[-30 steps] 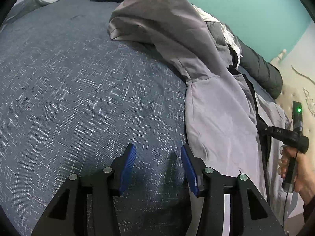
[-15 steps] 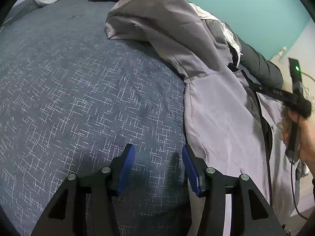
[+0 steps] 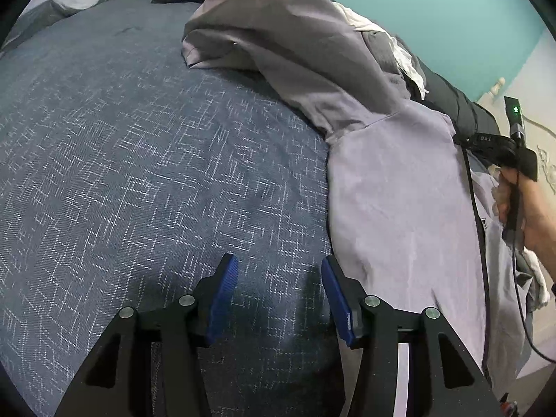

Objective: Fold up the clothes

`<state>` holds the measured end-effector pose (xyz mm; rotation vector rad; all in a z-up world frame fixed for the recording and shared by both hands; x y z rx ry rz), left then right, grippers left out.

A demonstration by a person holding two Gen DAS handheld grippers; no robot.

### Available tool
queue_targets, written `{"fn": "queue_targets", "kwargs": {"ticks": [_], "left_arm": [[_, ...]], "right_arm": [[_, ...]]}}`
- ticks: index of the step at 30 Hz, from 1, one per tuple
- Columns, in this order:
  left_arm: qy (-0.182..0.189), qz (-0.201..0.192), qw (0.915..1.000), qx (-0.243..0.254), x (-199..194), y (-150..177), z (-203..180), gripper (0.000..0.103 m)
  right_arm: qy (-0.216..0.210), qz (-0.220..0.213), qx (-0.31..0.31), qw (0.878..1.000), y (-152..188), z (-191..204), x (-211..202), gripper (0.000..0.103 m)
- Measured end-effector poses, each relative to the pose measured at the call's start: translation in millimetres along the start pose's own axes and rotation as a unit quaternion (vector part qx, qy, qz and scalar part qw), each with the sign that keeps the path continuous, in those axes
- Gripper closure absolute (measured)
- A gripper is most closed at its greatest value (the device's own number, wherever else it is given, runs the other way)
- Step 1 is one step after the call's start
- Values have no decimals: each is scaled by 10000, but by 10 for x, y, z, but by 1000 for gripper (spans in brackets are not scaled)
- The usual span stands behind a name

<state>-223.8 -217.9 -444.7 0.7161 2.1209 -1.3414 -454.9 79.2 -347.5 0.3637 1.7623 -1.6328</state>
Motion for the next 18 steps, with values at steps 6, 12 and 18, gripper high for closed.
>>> {"fn": "queue_targets", "kwargs": {"ticks": [6, 12, 18], "left_arm": [[-27, 14, 10000, 45, 6, 13, 2, 49], [-62, 41, 9999, 151, 44, -6, -61, 48], [-34, 40, 9998, 171, 6, 6, -89, 48]], "right_arm": [[1, 128, 418, 9990, 48, -119, 198, 101], [-165, 499, 239, 9983, 194, -37, 370, 101], [-83, 46, 327, 9994, 84, -96, 88, 96]]}}
Point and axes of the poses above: each gripper's, at about its wrist camera, not at the fingertips, and x roughly the way its jaws point, z to its left, y to its underside, the point moved 6 cm from there along x, roughly the way its jaws point, and after that the axes turned 10 degrees about -z, right-handed, at the moved point
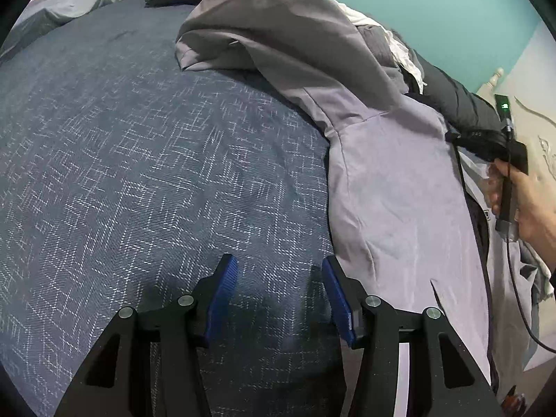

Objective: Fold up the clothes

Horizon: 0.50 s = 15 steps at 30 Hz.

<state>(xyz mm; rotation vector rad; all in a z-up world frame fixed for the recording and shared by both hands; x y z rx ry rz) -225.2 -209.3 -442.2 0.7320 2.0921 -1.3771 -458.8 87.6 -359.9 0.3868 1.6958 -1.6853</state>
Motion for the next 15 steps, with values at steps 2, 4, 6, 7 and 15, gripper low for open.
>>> {"fn": "queue_targets", "kwargs": {"ticks": [2, 4, 6, 7, 15], "left_arm": [[26, -9, 10000, -22, -25, -9, -12, 48], [65, -31, 10000, -17, -62, -25, -31, 48], [140, -64, 9999, -47, -132, -44, -60, 48], [182, -84, 9998, -76, -172, -56, -66, 48], [453, -42, 9990, -13, -543, 45, -201, 48]], "right_arm": [[-35, -115, 82, 9999, -10, -8, -172, 91], [-294, -195, 136, 9993, 34, 33, -384, 89], [-364, -226, 38, 9991, 112, 72, -568, 88], [-458, -225, 49, 9987, 172, 81, -669, 87], [-978, -175, 255, 9947, 797, 41, -1580, 85]]}}
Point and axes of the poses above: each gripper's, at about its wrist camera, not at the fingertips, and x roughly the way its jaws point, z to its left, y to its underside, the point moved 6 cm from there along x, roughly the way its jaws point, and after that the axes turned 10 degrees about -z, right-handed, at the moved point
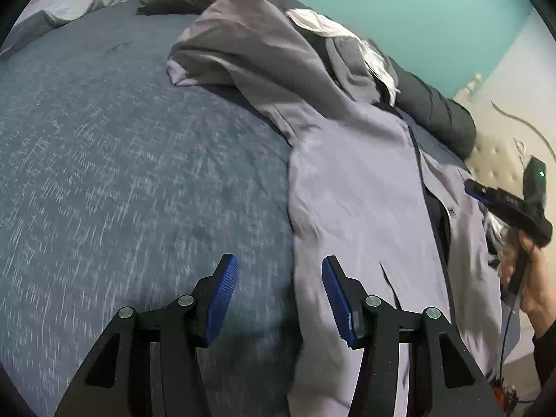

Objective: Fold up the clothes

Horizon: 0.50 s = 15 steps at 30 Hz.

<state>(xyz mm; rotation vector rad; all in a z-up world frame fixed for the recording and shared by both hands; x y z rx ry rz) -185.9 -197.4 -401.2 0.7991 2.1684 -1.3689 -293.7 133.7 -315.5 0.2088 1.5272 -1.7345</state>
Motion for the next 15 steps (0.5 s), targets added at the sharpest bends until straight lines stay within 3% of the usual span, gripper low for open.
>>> {"fn": "queue_targets", "kwargs": {"ticks": [4, 7, 15], "left_arm": [[35, 176, 9998, 95, -192, 199, -147, 48], [61, 392, 9991, 138, -279, 353, -253, 48], [-133, 917, 9952, 327, -561, 776, -376, 48]], "right_arm": [[-72, -10, 73, 9999, 354, -14, -466, 82], [-188, 12, 621, 9979, 607, -114, -712, 79], [-506, -44, 1146, 9921, 1138, -90, -1172, 74]]}}
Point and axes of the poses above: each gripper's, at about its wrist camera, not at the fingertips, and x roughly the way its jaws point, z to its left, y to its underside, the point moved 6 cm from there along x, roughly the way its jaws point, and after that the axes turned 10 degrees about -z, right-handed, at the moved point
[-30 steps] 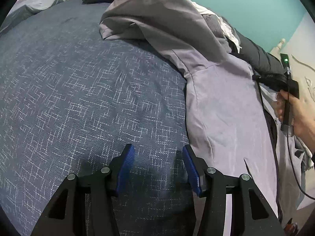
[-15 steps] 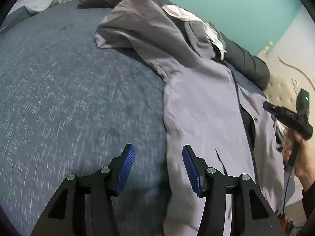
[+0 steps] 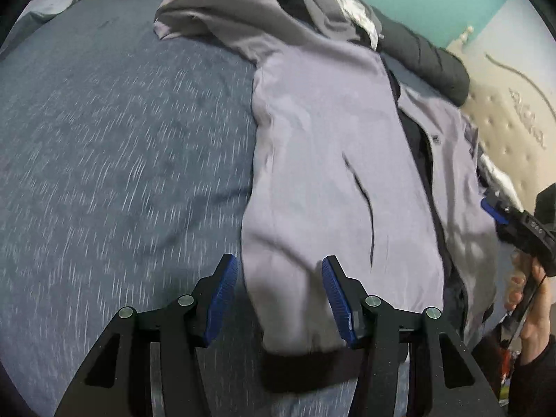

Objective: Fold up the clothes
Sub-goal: 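Grasp the jacket hem with the left tool and pull it flat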

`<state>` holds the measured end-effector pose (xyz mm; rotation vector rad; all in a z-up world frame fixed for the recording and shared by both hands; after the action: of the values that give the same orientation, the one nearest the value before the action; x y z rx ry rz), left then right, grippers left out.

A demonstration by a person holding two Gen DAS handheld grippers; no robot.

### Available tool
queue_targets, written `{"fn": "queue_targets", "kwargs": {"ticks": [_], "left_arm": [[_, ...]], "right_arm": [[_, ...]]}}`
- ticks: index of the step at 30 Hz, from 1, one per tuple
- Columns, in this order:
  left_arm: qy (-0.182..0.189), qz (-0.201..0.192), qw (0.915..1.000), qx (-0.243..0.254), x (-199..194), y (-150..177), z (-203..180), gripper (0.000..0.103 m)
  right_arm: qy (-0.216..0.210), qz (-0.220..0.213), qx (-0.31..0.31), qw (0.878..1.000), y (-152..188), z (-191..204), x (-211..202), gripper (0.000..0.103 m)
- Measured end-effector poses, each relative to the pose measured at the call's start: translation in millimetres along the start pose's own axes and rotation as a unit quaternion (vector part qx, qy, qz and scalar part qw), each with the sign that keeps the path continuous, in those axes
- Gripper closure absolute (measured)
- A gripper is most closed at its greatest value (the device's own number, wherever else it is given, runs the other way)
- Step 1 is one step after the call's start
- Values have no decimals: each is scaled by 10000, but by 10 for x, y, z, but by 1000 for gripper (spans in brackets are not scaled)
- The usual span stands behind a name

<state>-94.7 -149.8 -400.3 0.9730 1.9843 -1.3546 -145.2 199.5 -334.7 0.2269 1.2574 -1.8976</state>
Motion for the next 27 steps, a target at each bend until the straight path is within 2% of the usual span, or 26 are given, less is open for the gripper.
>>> {"fn": "queue_targets", "kwargs": {"ticks": [8, 10, 11, 12, 14, 19, 22, 27], "left_arm": [[-116, 420, 9988, 240, 20, 400, -143, 48], [-170, 409, 9983, 386, 33, 437, -183, 54], [-197, 402, 9980, 456, 37, 455, -203, 61], [-218, 370, 9979, 493, 20, 459, -210, 76], [-88, 274, 9990, 330, -62, 448, -199, 86], [60, -158, 9999, -27, -462, 454, -95, 88], [122, -91, 9993, -354, -562, 556, 65, 88], [88, 285, 9958, -866, -375, 724, 268, 87]], "right_arm": [[-155, -218, 378, 9989, 125, -108, -298, 74], [-157, -236, 358, 9990, 131, -121, -360, 74], [-151, -242, 334, 9990, 132, -125, -381, 74], [-132, -247, 317, 9991, 134, -139, -408, 74], [-86, -263, 328, 9991, 133, -183, -466, 74], [-39, -299, 347, 9989, 116, -241, -570, 74], [-45, -280, 311, 9991, 120, -251, -581, 74], [-39, -83, 263, 9996, 169, -268, -561, 74]]}}
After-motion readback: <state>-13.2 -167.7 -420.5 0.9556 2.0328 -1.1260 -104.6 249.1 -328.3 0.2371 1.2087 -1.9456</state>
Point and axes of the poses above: each gripper's, at about its wrist camera, not at the fingertips, and x roughly the way its jaws point, z to its left, y to its underside, the point moved 6 cm from there along x, roughly the way its jaws point, and after that the axes turned 10 degrees about -z, right-handed, at the moved point
